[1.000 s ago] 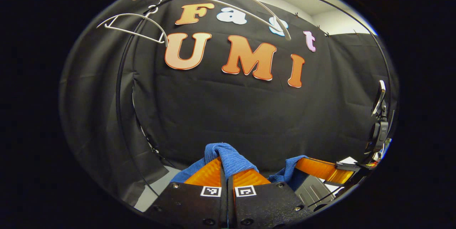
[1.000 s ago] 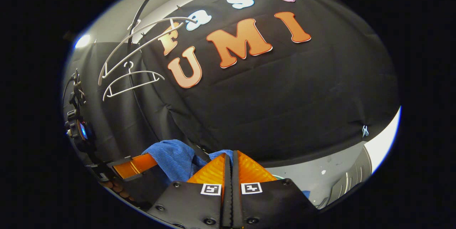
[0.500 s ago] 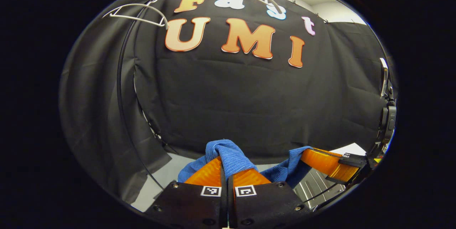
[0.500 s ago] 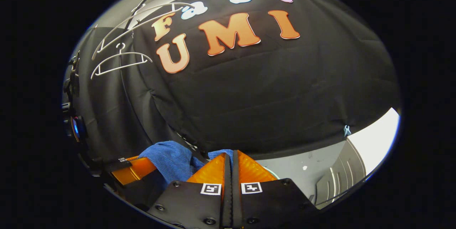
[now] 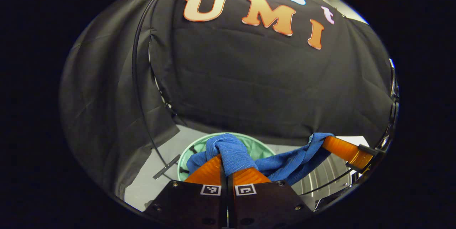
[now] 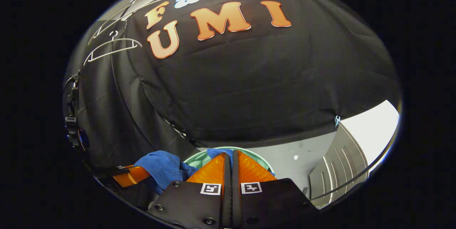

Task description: Grasp the clothes on the hanger with both hands and then place them into the laundry hamper below.

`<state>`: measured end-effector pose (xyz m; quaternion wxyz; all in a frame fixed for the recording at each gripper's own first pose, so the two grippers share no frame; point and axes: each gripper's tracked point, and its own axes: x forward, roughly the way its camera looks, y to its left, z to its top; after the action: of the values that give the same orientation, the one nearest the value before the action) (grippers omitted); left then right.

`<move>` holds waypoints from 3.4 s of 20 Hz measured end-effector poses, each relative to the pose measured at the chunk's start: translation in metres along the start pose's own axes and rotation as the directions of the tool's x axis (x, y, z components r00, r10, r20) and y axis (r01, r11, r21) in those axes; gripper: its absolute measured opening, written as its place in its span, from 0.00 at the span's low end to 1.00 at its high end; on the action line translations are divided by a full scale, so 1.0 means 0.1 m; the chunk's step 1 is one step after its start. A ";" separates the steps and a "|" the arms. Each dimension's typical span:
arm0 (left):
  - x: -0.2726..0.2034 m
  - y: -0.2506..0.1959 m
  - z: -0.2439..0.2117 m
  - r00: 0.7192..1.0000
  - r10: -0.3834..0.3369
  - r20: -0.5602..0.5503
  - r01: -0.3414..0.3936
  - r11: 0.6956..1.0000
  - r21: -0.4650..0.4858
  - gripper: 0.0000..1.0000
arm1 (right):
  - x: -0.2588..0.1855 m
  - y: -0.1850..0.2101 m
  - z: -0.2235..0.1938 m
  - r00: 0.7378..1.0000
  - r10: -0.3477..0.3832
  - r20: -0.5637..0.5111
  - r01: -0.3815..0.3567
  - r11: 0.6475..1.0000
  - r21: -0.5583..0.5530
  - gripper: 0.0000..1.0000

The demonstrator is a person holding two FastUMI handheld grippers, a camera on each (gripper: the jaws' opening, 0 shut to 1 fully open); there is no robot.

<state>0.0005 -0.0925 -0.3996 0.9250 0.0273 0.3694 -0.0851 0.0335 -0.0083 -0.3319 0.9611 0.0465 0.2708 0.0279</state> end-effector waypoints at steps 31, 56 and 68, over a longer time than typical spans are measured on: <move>0.57 0.12 -1.19 0.930 0.016 -0.367 -0.023 1.000 -0.015 0.73 | 0.71 -0.28 -1.60 0.901 -0.101 -0.421 0.080 0.994 -0.068 0.22; -0.52 0.05 0.88 0.989 0.018 0.146 -0.011 0.999 -0.047 0.97 | -0.21 -0.03 0.44 0.996 -0.079 -0.035 0.074 0.989 -0.127 0.99; -1.54 -0.15 1.88 0.903 -0.038 0.429 0.024 0.999 0.038 0.95 | -1.11 -0.05 1.56 0.973 -0.087 0.216 0.122 0.981 -0.150 0.98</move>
<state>0.0158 -0.1076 -0.1574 0.9816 0.0169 0.1558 -0.1095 0.0204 -0.0332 -0.1428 0.9849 -0.0437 0.1677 -0.0059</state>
